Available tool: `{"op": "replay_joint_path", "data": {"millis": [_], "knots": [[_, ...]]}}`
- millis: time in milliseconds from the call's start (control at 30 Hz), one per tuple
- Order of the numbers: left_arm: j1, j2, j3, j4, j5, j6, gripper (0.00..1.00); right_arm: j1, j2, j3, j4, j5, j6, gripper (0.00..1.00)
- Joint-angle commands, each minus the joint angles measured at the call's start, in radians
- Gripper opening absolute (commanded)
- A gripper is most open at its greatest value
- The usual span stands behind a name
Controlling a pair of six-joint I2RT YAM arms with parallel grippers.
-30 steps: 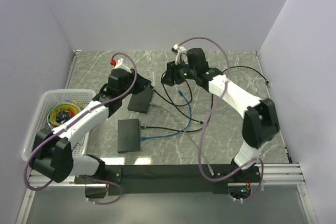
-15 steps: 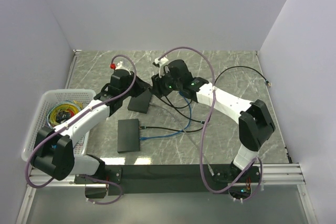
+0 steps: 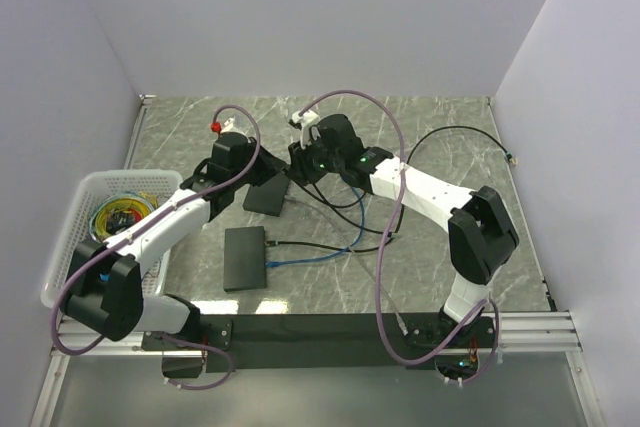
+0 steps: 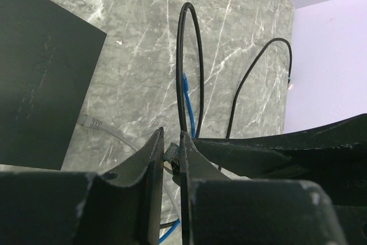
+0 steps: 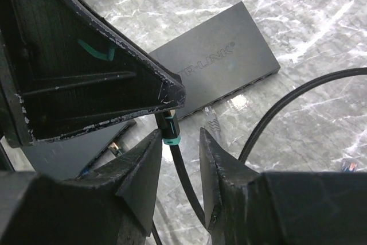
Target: Insert the plug into the switch port
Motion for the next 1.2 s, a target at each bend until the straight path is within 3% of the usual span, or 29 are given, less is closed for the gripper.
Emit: {"op": "replay_joint_path", "data": {"millis": [0, 567, 1167], "knots": [[-0.005, 0.003, 0.030, 0.015, 0.017, -0.014, 0.00, -0.004, 0.017, 0.044, 0.016, -0.004, -0.013, 0.39], [-0.005, 0.021, 0.041, 0.010, 0.011, -0.015, 0.00, 0.004, 0.036, 0.056, 0.006, -0.029, -0.010, 0.29], [-0.005, 0.029, 0.059, -0.013, -0.011, -0.006, 0.01, 0.010, 0.034, 0.044, 0.009, -0.081, -0.010, 0.38]]}}
